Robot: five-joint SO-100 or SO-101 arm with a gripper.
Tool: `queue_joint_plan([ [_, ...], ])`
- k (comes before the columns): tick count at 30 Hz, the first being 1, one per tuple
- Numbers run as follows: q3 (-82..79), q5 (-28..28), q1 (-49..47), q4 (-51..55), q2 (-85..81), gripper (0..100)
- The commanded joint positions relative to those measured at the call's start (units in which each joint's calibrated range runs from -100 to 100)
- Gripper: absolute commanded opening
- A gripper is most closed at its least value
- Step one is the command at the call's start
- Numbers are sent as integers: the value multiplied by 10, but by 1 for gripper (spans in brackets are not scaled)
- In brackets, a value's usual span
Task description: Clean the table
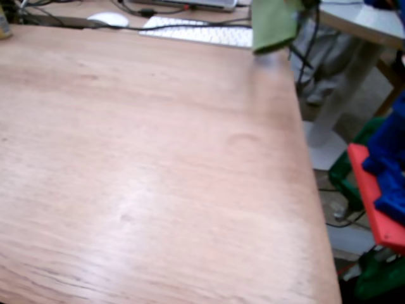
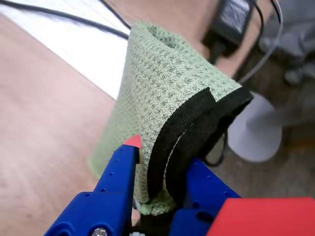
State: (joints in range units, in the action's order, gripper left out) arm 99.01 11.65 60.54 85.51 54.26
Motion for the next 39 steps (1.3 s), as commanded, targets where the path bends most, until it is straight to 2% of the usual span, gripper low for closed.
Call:
queue_joint_plan([
  [1,10,3,-144,118,-127,0],
  [4,-8,3,-372,145,-167,0],
  [8,-168,2,-668,145,-224,0],
  [12,-351,-4,-841,145,-311,1],
  [15,-533,-12,-861,134,-394,1],
  [17,-689,-26,-858,27,-453,1],
  [18,-952,-22,-863,-145,-555,1],
  [19,-1028,-22,-873,-180,-583,0],
  [20,-1129,-24,-971,-208,-638,0],
  [22,-1177,-29,-1020,-203,-686,1],
  [33,-1325,-42,-1000,-208,-720,1],
  [39,-1328,-42,-1001,-209,-712,1],
])
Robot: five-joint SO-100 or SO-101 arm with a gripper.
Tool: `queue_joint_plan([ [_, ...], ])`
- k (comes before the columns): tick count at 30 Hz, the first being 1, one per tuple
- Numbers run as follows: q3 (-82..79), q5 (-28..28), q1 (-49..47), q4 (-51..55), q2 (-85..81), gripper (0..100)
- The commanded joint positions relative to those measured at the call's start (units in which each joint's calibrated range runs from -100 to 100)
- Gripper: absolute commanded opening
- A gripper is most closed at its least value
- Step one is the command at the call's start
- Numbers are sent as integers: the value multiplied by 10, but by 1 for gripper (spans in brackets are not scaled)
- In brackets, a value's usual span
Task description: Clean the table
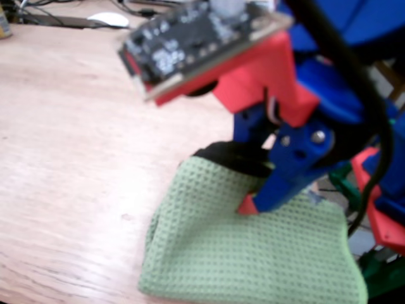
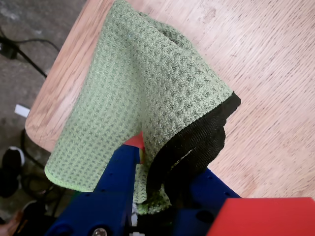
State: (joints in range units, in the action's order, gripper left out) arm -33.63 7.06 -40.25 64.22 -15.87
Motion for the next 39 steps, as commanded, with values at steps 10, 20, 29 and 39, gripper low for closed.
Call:
queue_joint_plan([
  [10,-2,5,12,11,-9,20],
  [20,10,6,135,13,-21,34],
  [29,9,25,149,16,-181,33],
  [39,-64,-51,235,25,-462,0],
])
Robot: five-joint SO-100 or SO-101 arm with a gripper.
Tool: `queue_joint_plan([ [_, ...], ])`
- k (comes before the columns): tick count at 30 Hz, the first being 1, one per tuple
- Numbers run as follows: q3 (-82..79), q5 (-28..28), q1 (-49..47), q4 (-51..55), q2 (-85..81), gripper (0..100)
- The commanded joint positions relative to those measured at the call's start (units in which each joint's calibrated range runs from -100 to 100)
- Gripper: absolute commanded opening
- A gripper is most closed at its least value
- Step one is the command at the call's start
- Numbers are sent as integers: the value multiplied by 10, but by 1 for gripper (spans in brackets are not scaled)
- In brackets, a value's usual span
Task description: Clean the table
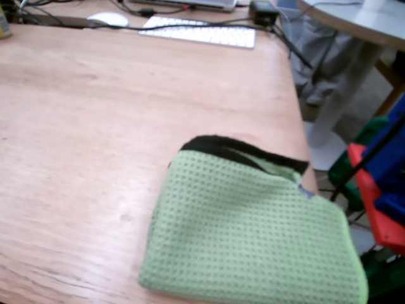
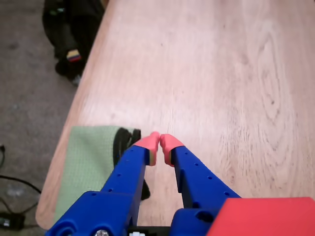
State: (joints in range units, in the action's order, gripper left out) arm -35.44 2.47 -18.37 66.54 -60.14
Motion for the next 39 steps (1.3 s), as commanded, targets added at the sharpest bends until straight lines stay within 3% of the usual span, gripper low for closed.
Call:
queue_joint_plan([
  [1,-89,-5,20,1,-24,0],
  [4,-185,-9,21,1,-68,0],
  [10,-417,-29,16,1,-314,0],
  [14,-536,-25,18,1,-368,0],
  [25,-551,-33,18,0,-370,0],
  [29,-550,-84,18,1,-370,0],
  [39,-552,-84,18,-9,-370,0],
])
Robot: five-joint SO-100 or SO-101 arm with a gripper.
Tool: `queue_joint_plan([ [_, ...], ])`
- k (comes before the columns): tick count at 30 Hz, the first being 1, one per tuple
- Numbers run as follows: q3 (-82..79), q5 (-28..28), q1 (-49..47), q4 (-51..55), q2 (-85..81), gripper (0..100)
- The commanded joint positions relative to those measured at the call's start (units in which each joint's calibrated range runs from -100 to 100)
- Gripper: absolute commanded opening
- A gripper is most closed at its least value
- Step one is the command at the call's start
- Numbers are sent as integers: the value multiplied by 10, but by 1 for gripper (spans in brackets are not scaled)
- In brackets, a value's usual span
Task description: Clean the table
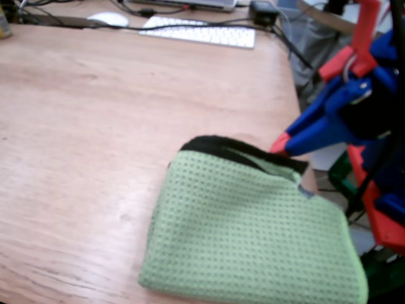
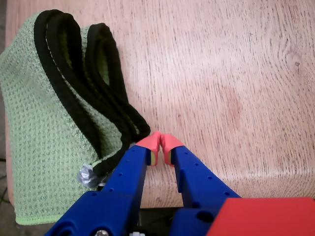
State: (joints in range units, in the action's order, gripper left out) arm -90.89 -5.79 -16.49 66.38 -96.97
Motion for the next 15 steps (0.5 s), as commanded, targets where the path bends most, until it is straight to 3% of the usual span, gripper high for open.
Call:
queue_joint_plan([
  [1,2,-1,-1,-7,-2,0],
  [15,2,-1,-3,-7,-2,0],
])
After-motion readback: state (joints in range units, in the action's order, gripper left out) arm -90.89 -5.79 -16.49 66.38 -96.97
